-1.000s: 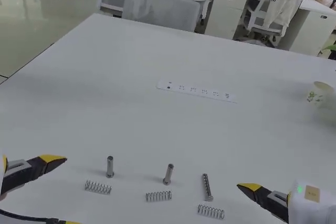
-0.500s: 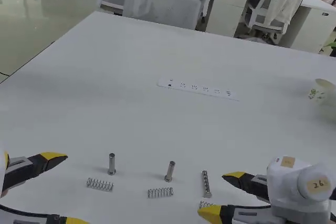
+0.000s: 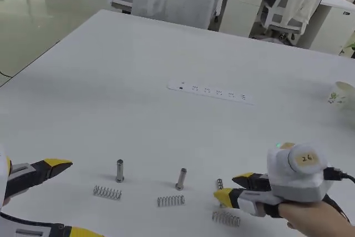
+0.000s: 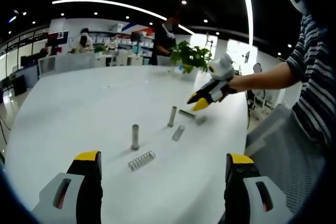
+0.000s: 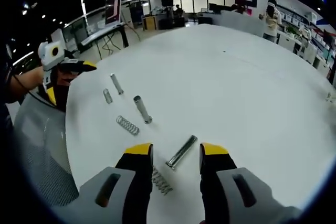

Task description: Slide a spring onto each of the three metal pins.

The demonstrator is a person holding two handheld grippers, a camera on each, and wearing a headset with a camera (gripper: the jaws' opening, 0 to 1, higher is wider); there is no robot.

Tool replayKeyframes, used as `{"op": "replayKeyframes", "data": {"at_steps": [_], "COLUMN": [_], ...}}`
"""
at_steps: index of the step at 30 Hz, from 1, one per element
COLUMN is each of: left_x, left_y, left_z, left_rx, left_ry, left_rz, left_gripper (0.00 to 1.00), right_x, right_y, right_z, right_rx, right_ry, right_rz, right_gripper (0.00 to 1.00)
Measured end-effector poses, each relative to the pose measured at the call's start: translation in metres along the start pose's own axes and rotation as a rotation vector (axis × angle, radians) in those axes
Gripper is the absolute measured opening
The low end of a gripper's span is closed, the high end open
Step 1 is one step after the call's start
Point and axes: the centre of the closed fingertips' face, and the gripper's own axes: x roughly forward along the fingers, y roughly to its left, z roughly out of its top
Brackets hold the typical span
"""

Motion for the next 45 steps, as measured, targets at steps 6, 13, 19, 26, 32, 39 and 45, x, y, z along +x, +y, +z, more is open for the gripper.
{"op": "replayKeyframes", "data": {"at_steps": [6,13,19,26,32,39,45], "left_x": [-0.001,-0.002,-0.005,-0.006,-0.003,-0.002,-0.002], "left_y": [-0.001,0.0,0.001,0.0,-0.001,-0.002,0.0], "left_z": [0.0,0.0,0.0,0.0,0.0,0.0,0.0], "left_rx": [0.0,-0.002,-0.009,-0.015,-0.012,-0.008,-0.005], "left_ry": [0.0,-0.003,-0.007,-0.009,-0.003,0.001,0.005], "left_rz": [-0.002,0.003,0.006,0.0,-0.005,-0.01,-0.004], "left_gripper": [0.95,0.95,0.95,0.96,0.96,0.95,0.94], "right_x": [0.01,0.021,0.027,0.03,0.032,0.026,0.012], "right_y": [-0.01,-0.015,-0.019,-0.019,-0.02,-0.018,-0.017], "right_z": [0.001,-0.001,-0.005,-0.012,-0.017,-0.014,-0.004], "right_rx": [0.046,0.074,0.164,0.163,0.114,0.109,0.105], "right_ry": [0.039,0.097,0.136,0.188,0.223,0.181,0.11], "right_rz": [-0.025,-0.06,-0.081,-0.104,-0.126,-0.107,-0.099], "right_gripper": [0.23,0.17,0.11,0.08,0.05,0.05,0.05]}}
